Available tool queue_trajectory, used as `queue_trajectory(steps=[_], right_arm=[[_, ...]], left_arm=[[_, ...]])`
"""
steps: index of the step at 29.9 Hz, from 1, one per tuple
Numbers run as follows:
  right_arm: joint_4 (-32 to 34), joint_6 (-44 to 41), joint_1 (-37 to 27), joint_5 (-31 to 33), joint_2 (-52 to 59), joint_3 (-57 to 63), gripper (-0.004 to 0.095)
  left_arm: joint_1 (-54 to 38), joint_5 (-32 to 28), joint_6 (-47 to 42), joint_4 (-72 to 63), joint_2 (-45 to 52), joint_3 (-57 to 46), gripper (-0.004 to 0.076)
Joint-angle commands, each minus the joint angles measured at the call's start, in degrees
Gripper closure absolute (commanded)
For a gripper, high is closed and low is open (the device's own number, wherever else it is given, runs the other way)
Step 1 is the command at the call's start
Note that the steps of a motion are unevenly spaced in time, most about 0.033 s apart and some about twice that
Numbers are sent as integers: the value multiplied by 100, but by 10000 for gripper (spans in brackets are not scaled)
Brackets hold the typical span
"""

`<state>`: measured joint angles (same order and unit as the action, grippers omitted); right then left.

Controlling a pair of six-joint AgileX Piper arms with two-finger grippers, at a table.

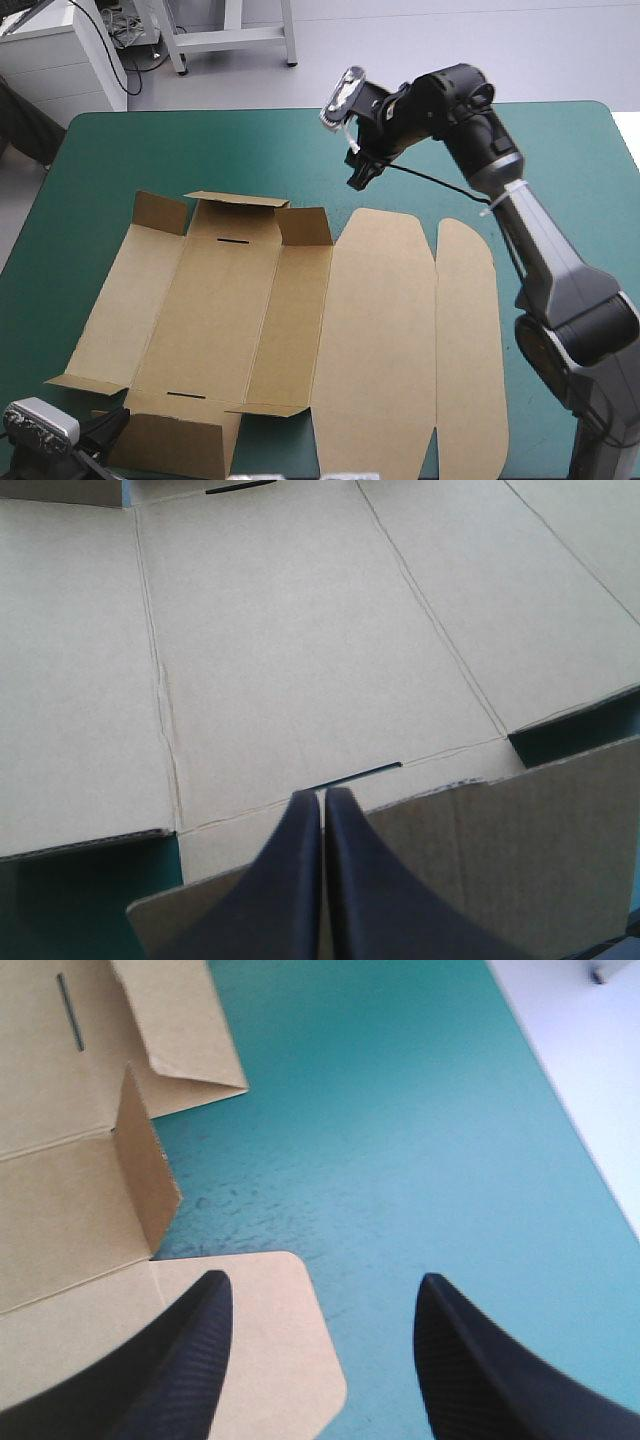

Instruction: Fold the box

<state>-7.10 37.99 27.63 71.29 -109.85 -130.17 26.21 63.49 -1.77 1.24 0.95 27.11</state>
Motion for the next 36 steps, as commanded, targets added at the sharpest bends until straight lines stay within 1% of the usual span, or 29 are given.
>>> queue_trajectory(steps=[1, 3, 7, 10, 14, 16, 18, 20, 28, 33, 36], right_arm=[[354, -551, -77, 49, 928, -133, 406], [605, -865, -77, 49, 1329, 4, 450], [710, -1333, -77, 49, 2158, 498, 554], [710, -1574, -77, 49, 2815, 1109, 637], [791, -1905, -77, 49, 3743, 2290, 781], [804, -2028, -77, 29, 4237, 2970, 872], [804, -2064, -77, -78, 4742, 3622, 923], [804, -2164, -77, -285, 5268, 4298, 925], [710, -2721, -77, -1645, 7336, 7115, 924], [710, -2991, -77, -2243, 8403, 8393, 924], [674, -3078, -77, -2376, 8983, 9022, 924]], left_arm=[[18, -386, 13, 1, 22, 119, 731], [18, -386, 13, 1, 22, 119, 731], [18, -386, 13, 1, 22, 119, 731], [18, -386, 13, 1, 22, 119, 731], [18, -386, 13, 1, 22, 119, 731], [18, -386, 13, 1, 22, 119, 731], [18, -386, 13, 1, 22, 119, 731], [18, -386, 13, 1, 22, 119, 731], [18, -386, 13, 1, 22, 119, 731], [18, -386, 13, 1, 22, 119, 731], [18, -386, 13, 1, 22, 119, 731]])
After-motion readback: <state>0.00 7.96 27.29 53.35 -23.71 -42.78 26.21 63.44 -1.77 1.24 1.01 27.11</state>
